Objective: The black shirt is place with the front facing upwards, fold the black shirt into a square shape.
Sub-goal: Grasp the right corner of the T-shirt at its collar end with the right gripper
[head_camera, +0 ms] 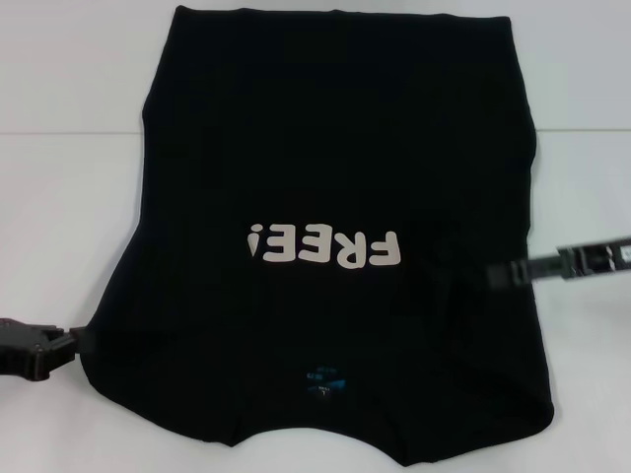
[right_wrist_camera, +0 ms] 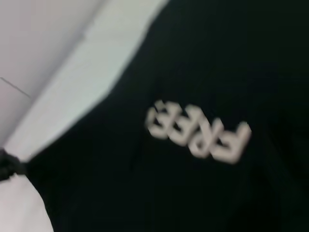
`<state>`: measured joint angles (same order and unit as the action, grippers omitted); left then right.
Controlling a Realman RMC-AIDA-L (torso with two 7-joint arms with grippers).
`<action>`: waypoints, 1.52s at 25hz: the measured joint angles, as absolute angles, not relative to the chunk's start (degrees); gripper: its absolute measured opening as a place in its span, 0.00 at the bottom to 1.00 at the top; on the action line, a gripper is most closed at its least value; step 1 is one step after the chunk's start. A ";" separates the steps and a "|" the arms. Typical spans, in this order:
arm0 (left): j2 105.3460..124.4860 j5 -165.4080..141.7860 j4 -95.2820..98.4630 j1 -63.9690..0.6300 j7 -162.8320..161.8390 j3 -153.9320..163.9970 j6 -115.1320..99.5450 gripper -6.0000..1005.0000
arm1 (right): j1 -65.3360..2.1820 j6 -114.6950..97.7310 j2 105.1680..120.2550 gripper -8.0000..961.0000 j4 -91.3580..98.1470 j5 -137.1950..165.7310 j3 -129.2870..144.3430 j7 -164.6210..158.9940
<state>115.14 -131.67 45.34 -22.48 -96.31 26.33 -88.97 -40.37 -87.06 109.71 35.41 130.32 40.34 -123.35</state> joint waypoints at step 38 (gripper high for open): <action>116.42 -131.64 45.51 -22.49 -95.18 26.28 -88.05 0.02 | -39.75 -92.98 111.52 0.87 37.92 143.43 39.31 -129.06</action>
<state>116.42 -131.64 45.51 -22.49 -95.18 26.28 -88.05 -39.75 -92.98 111.52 37.92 143.43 39.31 -129.06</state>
